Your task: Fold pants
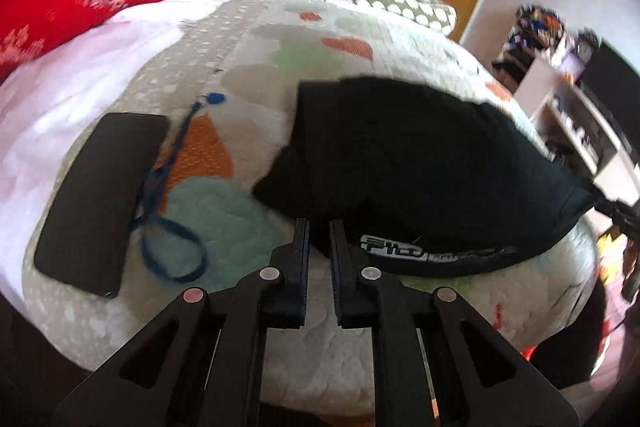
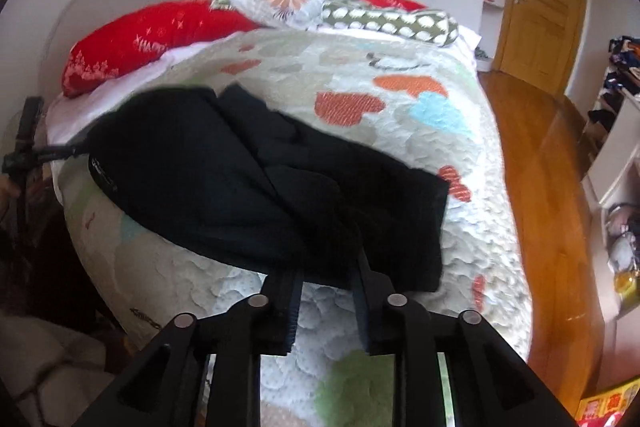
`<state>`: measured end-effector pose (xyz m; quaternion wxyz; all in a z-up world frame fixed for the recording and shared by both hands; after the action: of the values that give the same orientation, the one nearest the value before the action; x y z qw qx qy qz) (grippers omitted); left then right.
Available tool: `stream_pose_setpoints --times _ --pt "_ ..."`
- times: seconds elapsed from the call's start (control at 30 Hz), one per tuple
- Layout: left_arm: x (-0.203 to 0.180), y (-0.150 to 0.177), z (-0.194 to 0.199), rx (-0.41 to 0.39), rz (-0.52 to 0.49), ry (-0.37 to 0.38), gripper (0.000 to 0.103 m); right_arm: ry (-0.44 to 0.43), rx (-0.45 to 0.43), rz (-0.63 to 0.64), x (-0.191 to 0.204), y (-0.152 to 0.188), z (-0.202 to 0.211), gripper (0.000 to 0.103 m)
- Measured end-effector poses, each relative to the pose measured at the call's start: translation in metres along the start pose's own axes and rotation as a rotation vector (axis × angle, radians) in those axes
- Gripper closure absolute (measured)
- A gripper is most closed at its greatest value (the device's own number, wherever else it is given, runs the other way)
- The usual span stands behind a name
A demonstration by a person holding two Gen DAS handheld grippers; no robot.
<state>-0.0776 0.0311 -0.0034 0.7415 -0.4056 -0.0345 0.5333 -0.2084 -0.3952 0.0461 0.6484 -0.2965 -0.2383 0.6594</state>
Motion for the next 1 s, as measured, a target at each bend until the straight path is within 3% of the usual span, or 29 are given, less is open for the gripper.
stream_pose_setpoints --times 0.07,0.1,0.17,0.27,0.37,0.43,0.53,0.67,0.73,0.77,0.8,0.87,0.93,1.0 --pt "0.006 -0.009 0.015 -0.047 0.047 -0.003 0.072 -0.013 -0.043 -0.041 -0.002 -0.014 0.011 0.069" --pt "0.009 -0.013 0.019 -0.061 0.061 -0.01 0.066 -0.011 -0.069 -0.052 -0.001 -0.025 0.013 0.053" --pt "0.01 -0.023 0.026 -0.09 0.073 -0.033 0.05 -0.016 -0.097 -0.039 0.01 -0.049 0.01 0.042" --pt "0.006 -0.033 0.023 -0.09 0.063 -0.054 0.049 -0.072 -0.097 0.047 0.038 -0.07 0.014 0.042" --pt "-0.003 -0.035 0.008 -0.055 0.022 -0.055 0.04 0.01 -0.106 0.178 0.047 -0.083 0.018 0.042" --pt "-0.008 -0.033 -0.007 -0.023 -0.016 -0.073 0.036 -0.019 -0.136 0.125 0.053 -0.102 0.01 0.039" --pt "-0.009 -0.033 -0.03 0.01 -0.025 -0.11 0.036 -0.091 -0.078 0.052 0.078 -0.118 -0.032 0.037" --pt "-0.01 -0.034 -0.051 0.035 -0.031 -0.115 0.036 -0.087 -0.012 0.047 0.107 -0.141 -0.103 0.037" --pt "-0.01 -0.034 -0.059 0.033 -0.026 -0.105 0.038 -0.118 0.033 -0.002 0.115 -0.149 -0.136 0.04" --pt "-0.011 -0.034 -0.062 0.032 -0.024 -0.091 0.051 -0.155 0.061 -0.015 0.122 -0.15 -0.149 0.052" --pt "-0.012 -0.034 -0.063 0.037 -0.026 -0.081 0.06 -0.176 0.087 -0.018 0.127 -0.149 -0.158 0.075" --pt "-0.014 -0.033 -0.063 0.039 -0.032 -0.072 0.065 -0.223 0.146 0.01 0.144 -0.143 -0.175 0.096" --pt "-0.015 -0.031 -0.054 0.027 -0.035 -0.062 0.075 -0.245 0.149 0.063 0.154 -0.139 -0.17 0.1" --pt "-0.019 -0.03 -0.04 0.004 -0.042 -0.053 0.075 -0.253 0.102 0.065 0.151 -0.148 -0.155 0.101"
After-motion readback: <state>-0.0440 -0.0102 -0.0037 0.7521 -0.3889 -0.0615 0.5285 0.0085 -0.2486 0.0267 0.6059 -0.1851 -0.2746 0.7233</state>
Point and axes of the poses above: each gripper's, at about its wrist camera, not at the fingertips, and z roughly against the way its jaws point, x to its left, y to its underside, the point moved 8 cm from there along -z, roughly the way its jaws point, and after that the axes turned 12 degrees about y, right-handed, at the moved point
